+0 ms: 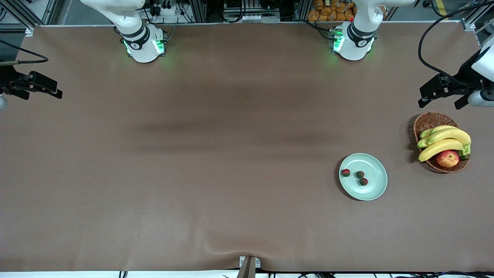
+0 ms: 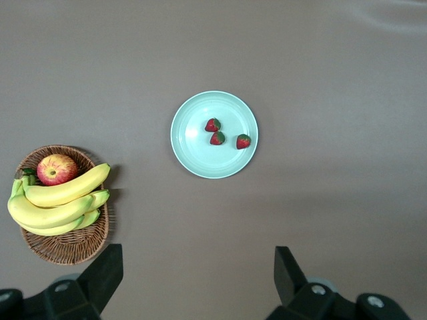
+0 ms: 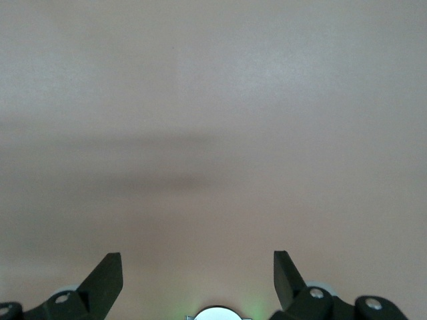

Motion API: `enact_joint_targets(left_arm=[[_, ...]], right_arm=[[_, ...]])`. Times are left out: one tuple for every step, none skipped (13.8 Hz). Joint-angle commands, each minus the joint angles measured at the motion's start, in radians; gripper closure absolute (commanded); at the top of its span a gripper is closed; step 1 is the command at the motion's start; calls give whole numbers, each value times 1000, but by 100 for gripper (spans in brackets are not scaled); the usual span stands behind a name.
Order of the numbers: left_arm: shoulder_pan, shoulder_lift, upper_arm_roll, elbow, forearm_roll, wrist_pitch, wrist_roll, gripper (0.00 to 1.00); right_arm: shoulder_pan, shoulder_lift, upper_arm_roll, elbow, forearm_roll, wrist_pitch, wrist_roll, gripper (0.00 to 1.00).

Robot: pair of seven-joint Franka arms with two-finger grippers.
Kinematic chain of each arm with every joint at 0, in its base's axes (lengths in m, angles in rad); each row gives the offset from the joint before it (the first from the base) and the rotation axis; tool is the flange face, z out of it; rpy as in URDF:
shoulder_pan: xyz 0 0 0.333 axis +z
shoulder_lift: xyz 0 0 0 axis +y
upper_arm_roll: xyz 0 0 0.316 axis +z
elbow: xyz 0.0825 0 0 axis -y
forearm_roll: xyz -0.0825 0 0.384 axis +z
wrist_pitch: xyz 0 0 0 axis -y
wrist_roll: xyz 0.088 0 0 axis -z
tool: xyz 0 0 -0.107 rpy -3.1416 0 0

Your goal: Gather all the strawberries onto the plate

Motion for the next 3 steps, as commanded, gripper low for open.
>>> enact_joint_targets(left_arm=[[-5,7,1,20,9,-11,-19,0],[-5,7,1,18,7,-11,-19,0],[-5,7,1,18,7,-11,-19,0]], right_arm=[[4,-20,2,-12,-23,3,11,0],[4,-20,2,-12,-23,3,11,0],[4,-20,2,-12,-23,1,11,0]])
